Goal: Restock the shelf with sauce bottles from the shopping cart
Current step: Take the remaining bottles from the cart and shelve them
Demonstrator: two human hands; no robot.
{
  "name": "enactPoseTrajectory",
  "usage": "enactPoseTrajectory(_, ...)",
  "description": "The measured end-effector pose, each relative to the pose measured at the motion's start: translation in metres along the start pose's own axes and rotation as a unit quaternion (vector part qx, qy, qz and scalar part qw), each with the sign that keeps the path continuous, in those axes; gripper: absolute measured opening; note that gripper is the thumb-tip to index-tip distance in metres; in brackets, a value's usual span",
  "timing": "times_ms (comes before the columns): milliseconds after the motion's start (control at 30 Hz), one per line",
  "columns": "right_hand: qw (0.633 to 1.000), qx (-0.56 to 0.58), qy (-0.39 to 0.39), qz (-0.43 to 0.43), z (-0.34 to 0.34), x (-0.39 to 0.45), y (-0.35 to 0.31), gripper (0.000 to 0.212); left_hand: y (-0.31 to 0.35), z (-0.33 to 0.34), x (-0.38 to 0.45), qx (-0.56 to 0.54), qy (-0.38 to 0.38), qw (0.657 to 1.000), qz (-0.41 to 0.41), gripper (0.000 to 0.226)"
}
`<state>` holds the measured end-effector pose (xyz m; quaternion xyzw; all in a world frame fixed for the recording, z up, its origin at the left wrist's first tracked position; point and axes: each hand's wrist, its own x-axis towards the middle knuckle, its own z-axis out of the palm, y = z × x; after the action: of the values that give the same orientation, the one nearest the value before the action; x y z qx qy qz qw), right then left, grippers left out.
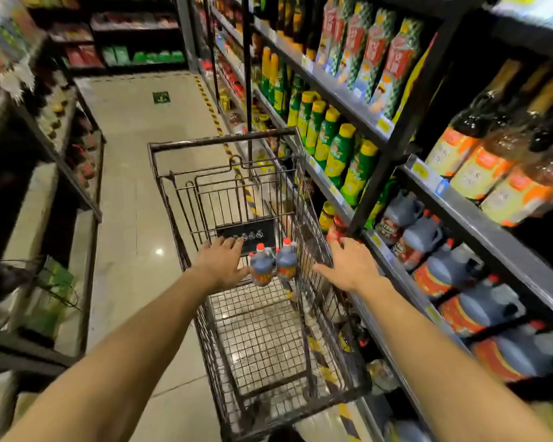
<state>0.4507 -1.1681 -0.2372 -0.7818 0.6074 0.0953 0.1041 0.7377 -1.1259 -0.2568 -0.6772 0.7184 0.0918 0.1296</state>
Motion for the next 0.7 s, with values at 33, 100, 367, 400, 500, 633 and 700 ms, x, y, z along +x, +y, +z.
enactPoseTrajectory(33, 1.0, -0.009, -0.006, 0.001, 0.001, 0.02, 0.003, 0.088, 0.0, 0.001, 0.015, 0.006, -0.005, 1.0, -0.009, 0.09)
enactPoseTrajectory(100, 1.0, -0.02, -0.008, -0.007, 0.005, 0.058, 0.008, 0.085, 0.001, 0.002, 0.048, 0.012, -0.016, 0.999, -0.025, 0.09)
enactPoseTrajectory(367, 0.993, -0.044, -0.032, -0.103, 0.062, 0.194, 0.003, 0.083, 0.008, 0.061, 0.172, -0.01, -0.031, 0.998, -0.047, 0.086)
enactPoseTrajectory(400, 0.992, -0.048, -0.04, -0.109, 0.072, 0.209, -0.001, 0.082, 0.008, 0.071, 0.187, -0.015, -0.032, 0.998, -0.048, 0.085)
enactPoseTrajectory(500, 0.991, -0.031, -0.052, -0.116, 0.102, 0.245, -0.017, 0.08, 0.008, 0.104, 0.22, -0.044, -0.044, 0.997, -0.048, 0.081)
enactPoseTrajectory(633, 0.992, 0.052, -0.06, -0.095, 0.135, 0.277, -0.038, 0.079, 0.011, 0.146, 0.239, -0.07, -0.068, 0.994, -0.057, 0.081)
enactPoseTrajectory(700, 0.991, 0.062, -0.074, -0.097, 0.153, 0.294, -0.042, 0.083, 0.01, 0.163, 0.25, -0.091, -0.083, 0.99, -0.068, 0.083)
